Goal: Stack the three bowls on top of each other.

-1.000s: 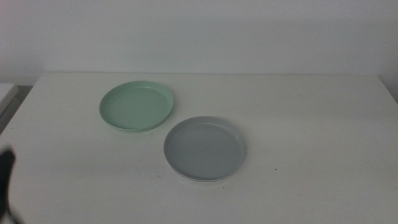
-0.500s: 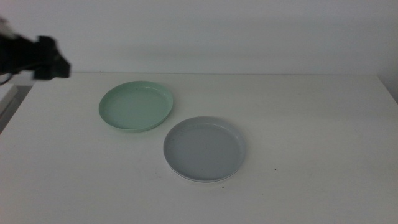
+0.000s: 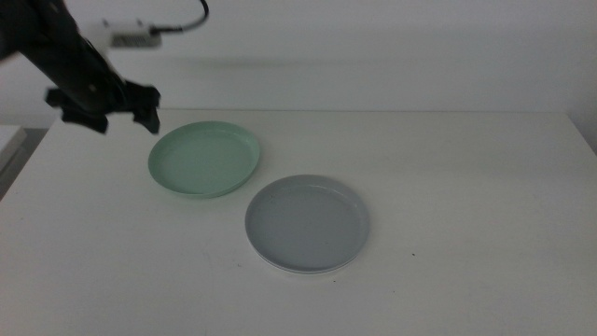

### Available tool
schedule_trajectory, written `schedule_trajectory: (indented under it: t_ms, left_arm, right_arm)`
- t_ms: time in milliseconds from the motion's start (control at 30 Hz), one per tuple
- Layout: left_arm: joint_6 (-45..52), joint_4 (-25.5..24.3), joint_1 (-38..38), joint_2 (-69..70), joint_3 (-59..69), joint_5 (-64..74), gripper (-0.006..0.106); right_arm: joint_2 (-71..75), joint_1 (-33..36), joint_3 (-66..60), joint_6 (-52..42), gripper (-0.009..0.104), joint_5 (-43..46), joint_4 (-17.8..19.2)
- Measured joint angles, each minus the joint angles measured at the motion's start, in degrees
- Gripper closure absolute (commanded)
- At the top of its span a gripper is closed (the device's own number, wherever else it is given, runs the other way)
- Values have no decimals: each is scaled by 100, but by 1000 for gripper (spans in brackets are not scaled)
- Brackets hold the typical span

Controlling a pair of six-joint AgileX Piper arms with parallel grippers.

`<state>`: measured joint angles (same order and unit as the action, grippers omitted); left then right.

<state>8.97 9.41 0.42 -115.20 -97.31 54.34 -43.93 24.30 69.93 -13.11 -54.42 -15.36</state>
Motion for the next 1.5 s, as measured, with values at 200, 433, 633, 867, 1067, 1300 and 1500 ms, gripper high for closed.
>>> schedule_trajectory:
  t_ms: [200, 433, 633, 867, 1067, 1300, 1500]
  left_arm:
    - [-149, 27, 0, -909, -312, -382, 7]
    - [-189, 274, 10, -1388, -324, -838, 8]
    - [-189, 324, 10, -1551, -360, -1139, 27]
    - [-193, 557, 10, -1648, -397, -1347, 82]
    - [-206, 632, 21, -1397, -373, -1001, 102]
    - [-147, 565, -109, 376, -233, -469, 102]
    - [-279, 733, -854, 1426, 954, -724, 102]
  right_arm:
    - [0, 0, 0, 0, 7, 0, 0]
    - [0, 0, 0, 0, 7, 0, 0]
    - [0, 0, 0, 0, 7, 0, 0]
    - [0, 0, 0, 0, 7, 0, 0]
    - [0, 0, 0, 0, 7, 0, 0]
    - [0, 0, 0, 0, 7, 0, 0]
    - [0, 0, 0, 0, 7, 0, 0]
